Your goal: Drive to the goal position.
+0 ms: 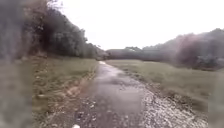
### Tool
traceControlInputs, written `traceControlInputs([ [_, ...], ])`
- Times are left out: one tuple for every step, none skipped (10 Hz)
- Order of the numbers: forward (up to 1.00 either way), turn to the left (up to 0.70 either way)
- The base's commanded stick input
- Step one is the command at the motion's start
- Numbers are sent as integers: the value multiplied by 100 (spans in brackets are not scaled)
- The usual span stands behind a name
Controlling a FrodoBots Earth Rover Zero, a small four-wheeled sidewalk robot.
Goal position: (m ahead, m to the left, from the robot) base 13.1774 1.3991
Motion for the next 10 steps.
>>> traceControlInputs([
  [70, 0],
  [70, 0],
  [70, 0],
  [70, 0],
  [70, 0],
  [70, 0],
  [70, 0],
  [70, 0],
  [70, 0],
  [70, 0],
])
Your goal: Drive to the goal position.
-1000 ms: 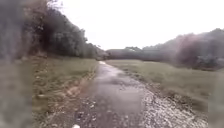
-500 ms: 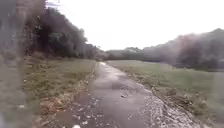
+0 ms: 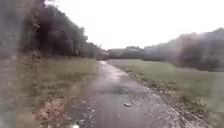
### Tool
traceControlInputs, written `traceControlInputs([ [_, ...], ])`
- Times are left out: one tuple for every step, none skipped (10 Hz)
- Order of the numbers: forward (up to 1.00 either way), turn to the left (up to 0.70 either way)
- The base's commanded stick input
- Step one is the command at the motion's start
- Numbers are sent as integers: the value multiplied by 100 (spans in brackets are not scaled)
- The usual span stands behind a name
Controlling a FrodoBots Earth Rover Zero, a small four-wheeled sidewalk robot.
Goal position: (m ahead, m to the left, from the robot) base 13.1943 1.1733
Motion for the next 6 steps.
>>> traceControlInputs([
  [70, 0],
  [70, 0],
  [70, 0],
  [70, 0],
  [70, 0],
  [70, 0],
])
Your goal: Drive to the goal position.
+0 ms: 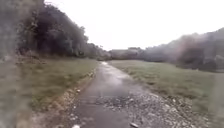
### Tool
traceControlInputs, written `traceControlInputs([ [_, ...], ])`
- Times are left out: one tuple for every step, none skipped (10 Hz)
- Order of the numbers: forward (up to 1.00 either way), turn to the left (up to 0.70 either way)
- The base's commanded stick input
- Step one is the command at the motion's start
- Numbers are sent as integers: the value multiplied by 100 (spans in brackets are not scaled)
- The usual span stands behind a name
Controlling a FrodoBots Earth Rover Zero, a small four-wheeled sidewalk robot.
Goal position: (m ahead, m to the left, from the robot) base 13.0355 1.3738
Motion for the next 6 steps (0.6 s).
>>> traceControlInputs([
  [70, 0],
  [70, 0],
  [70, -1],
  [70, -2],
  [70, -13],
  [70, -16],
])
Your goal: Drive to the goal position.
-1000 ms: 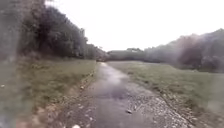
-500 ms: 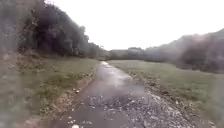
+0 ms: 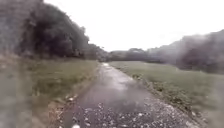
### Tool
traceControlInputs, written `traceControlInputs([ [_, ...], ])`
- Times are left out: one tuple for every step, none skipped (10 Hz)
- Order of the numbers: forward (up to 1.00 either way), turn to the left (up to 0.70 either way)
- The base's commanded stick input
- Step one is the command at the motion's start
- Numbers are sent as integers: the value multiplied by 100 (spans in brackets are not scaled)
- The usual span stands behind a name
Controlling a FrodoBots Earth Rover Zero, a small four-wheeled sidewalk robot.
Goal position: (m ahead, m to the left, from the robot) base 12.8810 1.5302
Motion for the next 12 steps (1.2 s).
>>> traceControlInputs([
  [70, -5],
  [70, 0],
  [70, 0],
  [70, 0],
  [70, 0],
  [70, 0],
  [70, 0],
  [70, 0],
  [70, 0],
  [70, 0],
  [70, 0],
  [70, 0],
])
